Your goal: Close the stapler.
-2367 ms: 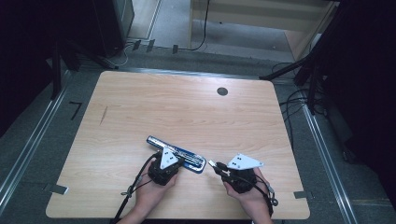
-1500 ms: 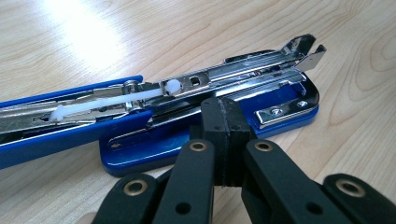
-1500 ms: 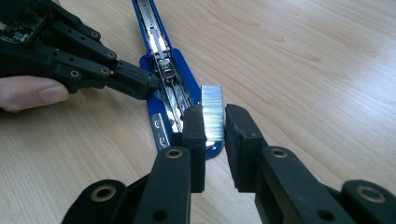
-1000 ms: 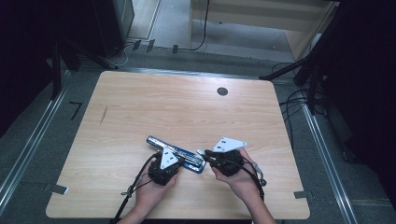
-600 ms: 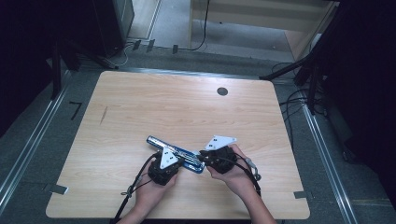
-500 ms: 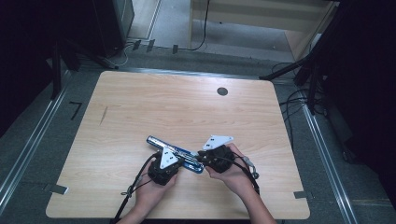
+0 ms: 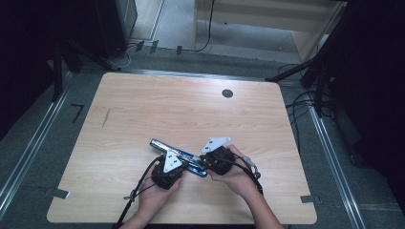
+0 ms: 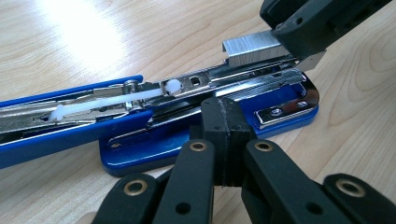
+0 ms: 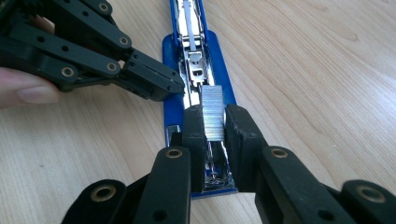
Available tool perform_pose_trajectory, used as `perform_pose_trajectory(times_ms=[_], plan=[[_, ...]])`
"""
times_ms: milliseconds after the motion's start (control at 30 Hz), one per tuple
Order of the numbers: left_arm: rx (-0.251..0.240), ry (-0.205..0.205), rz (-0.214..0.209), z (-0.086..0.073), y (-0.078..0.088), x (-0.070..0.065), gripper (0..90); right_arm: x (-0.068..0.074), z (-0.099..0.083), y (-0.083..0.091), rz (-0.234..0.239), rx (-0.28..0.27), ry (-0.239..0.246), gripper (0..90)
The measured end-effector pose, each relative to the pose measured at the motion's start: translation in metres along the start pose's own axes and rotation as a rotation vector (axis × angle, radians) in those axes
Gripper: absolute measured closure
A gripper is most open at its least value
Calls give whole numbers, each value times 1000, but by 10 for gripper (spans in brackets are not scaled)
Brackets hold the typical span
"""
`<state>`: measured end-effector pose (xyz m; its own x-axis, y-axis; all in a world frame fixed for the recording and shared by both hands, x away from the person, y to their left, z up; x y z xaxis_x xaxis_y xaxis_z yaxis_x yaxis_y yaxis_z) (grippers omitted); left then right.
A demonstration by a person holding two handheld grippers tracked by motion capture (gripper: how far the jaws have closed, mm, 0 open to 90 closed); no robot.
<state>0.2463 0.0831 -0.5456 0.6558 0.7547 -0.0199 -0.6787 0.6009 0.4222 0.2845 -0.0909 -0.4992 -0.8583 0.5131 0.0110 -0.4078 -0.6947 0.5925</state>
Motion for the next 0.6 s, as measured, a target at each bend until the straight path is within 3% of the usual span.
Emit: perform_pose_trajectory(times_ms=[600], plan=[[0, 1, 1, 0, 0, 0, 900, -2, -2, -1, 36, 19, 7, 801]])
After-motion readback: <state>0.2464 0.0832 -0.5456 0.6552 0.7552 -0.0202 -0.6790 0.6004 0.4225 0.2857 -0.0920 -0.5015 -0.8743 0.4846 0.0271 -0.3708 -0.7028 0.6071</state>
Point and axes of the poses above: each handheld gripper's, and its own axes: y roughly backward along the jaws, z roughly out of its top, x roughly to its left, the point moved 2 cm from there along -y, roughly forward along the jaws, and after that the axes turned 13 degrees about -x, right-handed, at the moved point
